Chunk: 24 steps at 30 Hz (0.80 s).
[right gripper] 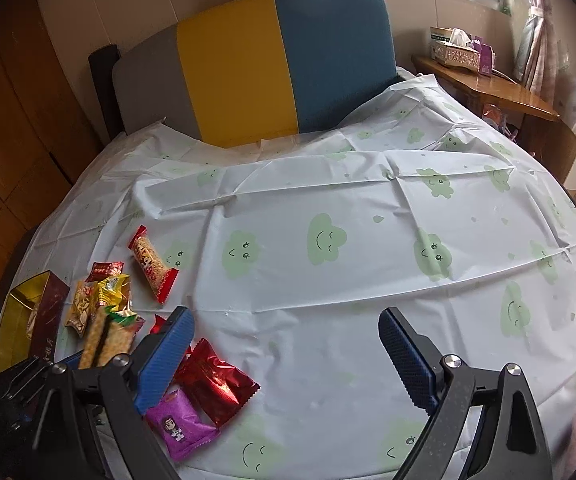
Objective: Organize snacks
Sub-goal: 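Move the left tool back to the pile and grasp the cracker pack, then lift the cracker pack with the left tool while the right tool grasps the red sweet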
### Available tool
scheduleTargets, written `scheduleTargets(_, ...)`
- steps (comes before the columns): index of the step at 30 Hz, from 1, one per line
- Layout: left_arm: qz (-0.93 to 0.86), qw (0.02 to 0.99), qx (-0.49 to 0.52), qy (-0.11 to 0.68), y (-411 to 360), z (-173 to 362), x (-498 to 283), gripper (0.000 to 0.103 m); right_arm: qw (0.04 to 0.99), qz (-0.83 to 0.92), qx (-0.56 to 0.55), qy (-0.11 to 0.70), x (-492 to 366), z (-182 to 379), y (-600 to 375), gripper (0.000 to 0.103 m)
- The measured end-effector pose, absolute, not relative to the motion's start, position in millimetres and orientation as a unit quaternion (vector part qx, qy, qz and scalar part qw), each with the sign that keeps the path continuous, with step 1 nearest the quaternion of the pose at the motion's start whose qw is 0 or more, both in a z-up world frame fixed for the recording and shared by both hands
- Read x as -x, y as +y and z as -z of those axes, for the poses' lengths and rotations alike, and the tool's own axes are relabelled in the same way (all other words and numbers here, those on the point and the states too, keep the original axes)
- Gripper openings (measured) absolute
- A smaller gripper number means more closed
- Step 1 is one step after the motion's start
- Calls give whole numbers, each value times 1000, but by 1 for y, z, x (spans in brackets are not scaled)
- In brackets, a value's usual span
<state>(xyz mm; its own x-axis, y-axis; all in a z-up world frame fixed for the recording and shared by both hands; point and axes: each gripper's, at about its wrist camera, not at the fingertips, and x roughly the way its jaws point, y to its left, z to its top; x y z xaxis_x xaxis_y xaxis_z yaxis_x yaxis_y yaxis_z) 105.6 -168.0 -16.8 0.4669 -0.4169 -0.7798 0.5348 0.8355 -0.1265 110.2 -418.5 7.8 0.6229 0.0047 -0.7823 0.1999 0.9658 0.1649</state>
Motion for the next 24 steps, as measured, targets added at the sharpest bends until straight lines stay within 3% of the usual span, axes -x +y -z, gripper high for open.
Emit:
scheduleTargets(13, 195, 848, -23, 492, -85, 66, -71, 48, 876, 3, -70, 477, -119, 16, -390, 94)
scheduleTargets(19, 196, 854, -19, 481, -83, 73, -61, 48, 857, -63, -5, 511, -123, 37, -353, 82)
scheduleTargets(24, 200, 856, -10, 477, -81, 74, -59, 48, 841, -93, 41, 531, -123, 54, -331, 82)
